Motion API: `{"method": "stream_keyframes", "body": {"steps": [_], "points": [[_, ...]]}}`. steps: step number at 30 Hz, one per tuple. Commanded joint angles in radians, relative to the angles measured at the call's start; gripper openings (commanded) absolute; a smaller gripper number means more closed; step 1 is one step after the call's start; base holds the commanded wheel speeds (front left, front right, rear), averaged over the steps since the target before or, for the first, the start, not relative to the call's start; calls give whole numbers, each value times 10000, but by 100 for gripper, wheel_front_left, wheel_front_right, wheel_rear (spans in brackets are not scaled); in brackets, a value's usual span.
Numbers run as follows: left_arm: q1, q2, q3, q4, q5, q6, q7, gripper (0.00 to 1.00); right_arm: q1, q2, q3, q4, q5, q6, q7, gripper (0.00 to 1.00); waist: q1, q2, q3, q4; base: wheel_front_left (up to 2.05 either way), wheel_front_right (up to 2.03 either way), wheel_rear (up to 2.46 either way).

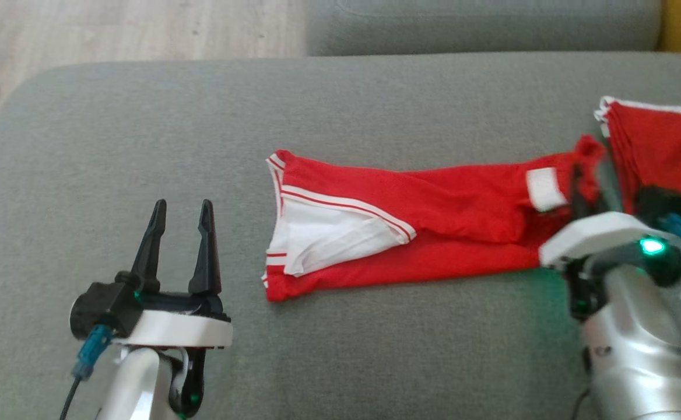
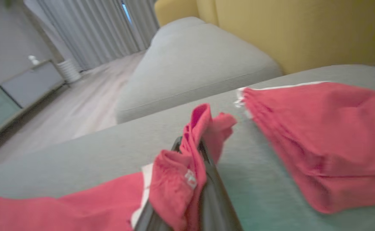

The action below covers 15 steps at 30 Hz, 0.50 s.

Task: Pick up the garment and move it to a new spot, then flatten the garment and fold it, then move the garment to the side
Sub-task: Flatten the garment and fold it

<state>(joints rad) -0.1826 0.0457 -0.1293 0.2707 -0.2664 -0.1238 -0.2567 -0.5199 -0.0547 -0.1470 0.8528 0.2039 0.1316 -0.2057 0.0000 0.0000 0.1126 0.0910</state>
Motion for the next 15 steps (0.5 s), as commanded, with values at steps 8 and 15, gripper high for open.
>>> {"method": "stream_keyframes", "body": {"steps": [8, 15], "points": [[15, 46, 62, -216, -89, 13, -51, 100, -354, 43, 4062, -1286, 3550, -9, 369, 0, 0, 0, -600, 972, 0, 0, 0], [145, 46, -277, -80, -147, 52, -51, 100, -395, 44, 6403, -1389, 5328, -9, 362, 0, 0, 0, -874, 2049, 0, 0, 0]]}}
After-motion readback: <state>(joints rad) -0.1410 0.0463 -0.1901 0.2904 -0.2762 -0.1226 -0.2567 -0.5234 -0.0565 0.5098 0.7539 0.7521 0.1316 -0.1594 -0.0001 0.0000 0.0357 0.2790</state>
